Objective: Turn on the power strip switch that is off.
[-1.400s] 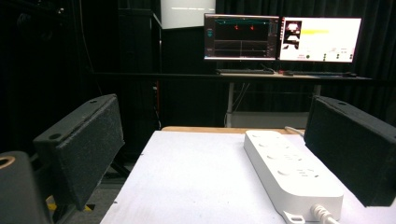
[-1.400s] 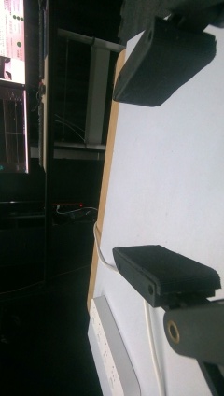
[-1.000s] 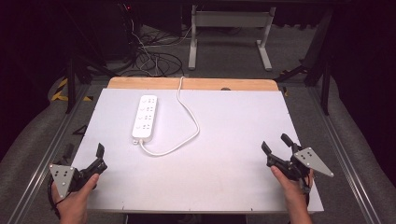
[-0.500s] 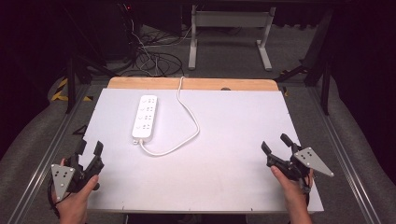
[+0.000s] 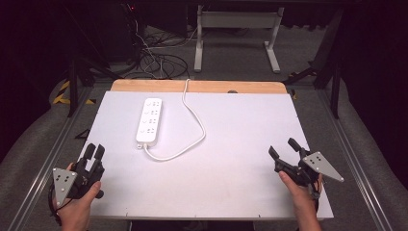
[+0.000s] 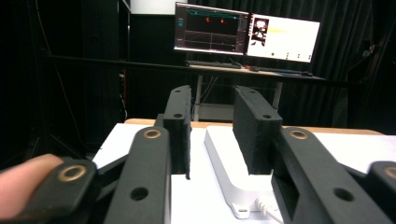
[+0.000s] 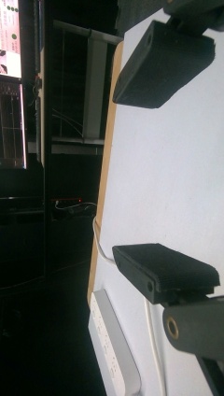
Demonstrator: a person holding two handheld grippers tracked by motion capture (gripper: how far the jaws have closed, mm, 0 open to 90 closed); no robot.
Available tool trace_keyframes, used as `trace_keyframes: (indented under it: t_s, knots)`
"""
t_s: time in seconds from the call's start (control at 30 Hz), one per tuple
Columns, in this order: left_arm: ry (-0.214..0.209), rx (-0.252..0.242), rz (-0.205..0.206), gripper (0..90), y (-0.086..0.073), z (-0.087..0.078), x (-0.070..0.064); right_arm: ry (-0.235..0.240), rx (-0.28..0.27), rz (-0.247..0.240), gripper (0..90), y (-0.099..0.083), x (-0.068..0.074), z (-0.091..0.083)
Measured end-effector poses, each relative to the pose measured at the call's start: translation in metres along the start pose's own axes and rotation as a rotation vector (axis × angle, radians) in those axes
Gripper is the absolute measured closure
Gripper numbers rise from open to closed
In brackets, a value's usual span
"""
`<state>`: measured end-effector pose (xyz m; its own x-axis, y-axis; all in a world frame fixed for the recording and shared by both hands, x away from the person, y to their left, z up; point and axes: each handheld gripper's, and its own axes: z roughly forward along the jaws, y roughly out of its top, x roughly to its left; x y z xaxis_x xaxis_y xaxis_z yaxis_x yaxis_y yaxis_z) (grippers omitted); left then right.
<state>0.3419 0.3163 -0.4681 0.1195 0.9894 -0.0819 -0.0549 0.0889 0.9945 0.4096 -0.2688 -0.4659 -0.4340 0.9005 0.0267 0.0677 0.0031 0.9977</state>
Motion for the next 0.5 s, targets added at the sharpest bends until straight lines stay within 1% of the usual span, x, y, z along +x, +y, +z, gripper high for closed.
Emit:
trace_keyframes:
  t_s: [0.1, 0.13, 0.2, 0.27, 0.3, 0.37, 0.47, 0.5]
  knots:
    - [0.01, 0.035, -0.01, 73.2, 0.002, -0.0005, 0.0002, 0.002, 0.0, 0.0, 23.6, 0.0, 0.0002, -0.0003]
    - [0.004, 0.05, -0.022, 73.6, 0.0028, -0.0006, 0.0002, 0.003, -0.002, -0.004, 24.4, 0.0, 0.0004, -0.0005]
    - [0.003, 0.069, -0.029, 74.8, 0.0032, -0.0004, 0.0, 0.007, -0.002, -0.006, 24.6, -0.0002, 0.0006, -0.0005]
    - [-0.004, 0.076, -0.03, 77.3, 0.0025, -0.0001, -0.0003, 0.007, -0.001, -0.005, 24.6, -0.0002, 0.0006, -0.0005]
    - [-0.007, 0.081, -0.031, 81.0, 0.0026, -0.0001, -0.0002, 0.007, -0.003, -0.004, 24.7, 0.0, 0.0005, -0.0006]
    - [-0.003, 0.089, -0.032, 82.2, 0.0032, -0.0003, 0.0003, 0.007, -0.003, -0.003, 24.6, 0.0, 0.0006, -0.0006]
    - [-0.004, 0.094, -0.056, 89.7, 0.0046, -0.0005, 0.0033, 0.01, 0.0, -0.003, 24.4, -0.0004, 0.0006, -0.0005]
    - [-0.002, 0.095, -0.063, 89.7, 0.0047, -0.0006, 0.0041, 0.01, 0.0, -0.003, 24.4, -0.0004, 0.0006, -0.0005]
